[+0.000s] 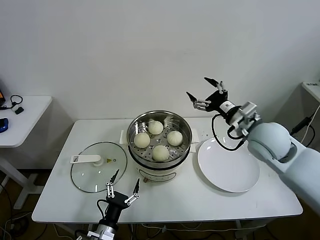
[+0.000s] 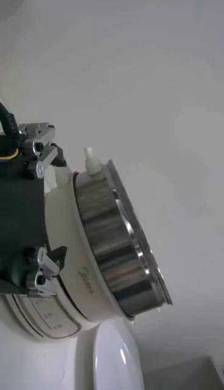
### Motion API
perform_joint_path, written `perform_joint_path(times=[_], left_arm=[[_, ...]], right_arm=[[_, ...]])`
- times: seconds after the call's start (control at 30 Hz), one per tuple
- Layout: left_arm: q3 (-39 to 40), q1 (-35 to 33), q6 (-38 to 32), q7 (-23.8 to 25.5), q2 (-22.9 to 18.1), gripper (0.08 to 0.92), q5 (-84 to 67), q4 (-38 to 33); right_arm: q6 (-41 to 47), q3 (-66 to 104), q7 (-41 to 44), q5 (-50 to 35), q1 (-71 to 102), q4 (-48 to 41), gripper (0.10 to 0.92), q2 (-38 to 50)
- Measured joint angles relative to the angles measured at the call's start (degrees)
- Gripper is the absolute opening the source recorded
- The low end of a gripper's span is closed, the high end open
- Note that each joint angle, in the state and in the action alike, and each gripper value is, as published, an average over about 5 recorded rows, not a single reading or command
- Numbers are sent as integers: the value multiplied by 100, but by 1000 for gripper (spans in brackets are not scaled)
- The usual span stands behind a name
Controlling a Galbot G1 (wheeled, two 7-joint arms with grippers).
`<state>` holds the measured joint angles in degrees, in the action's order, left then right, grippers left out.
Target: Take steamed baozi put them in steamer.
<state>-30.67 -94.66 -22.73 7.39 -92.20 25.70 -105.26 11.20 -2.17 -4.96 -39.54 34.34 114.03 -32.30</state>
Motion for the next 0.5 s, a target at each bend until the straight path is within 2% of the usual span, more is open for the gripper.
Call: perform_joint_path(times=[0.3, 0.5], left_arm=[[-5, 8, 1, -7, 0, 823, -12, 10], [-7, 11, 15, -12, 0, 823, -63, 12]], right_arm=[[-810, 2108, -19, 444, 2232, 264, 823, -861], [-1307, 2854, 105, 805, 3302, 348, 823, -1606]])
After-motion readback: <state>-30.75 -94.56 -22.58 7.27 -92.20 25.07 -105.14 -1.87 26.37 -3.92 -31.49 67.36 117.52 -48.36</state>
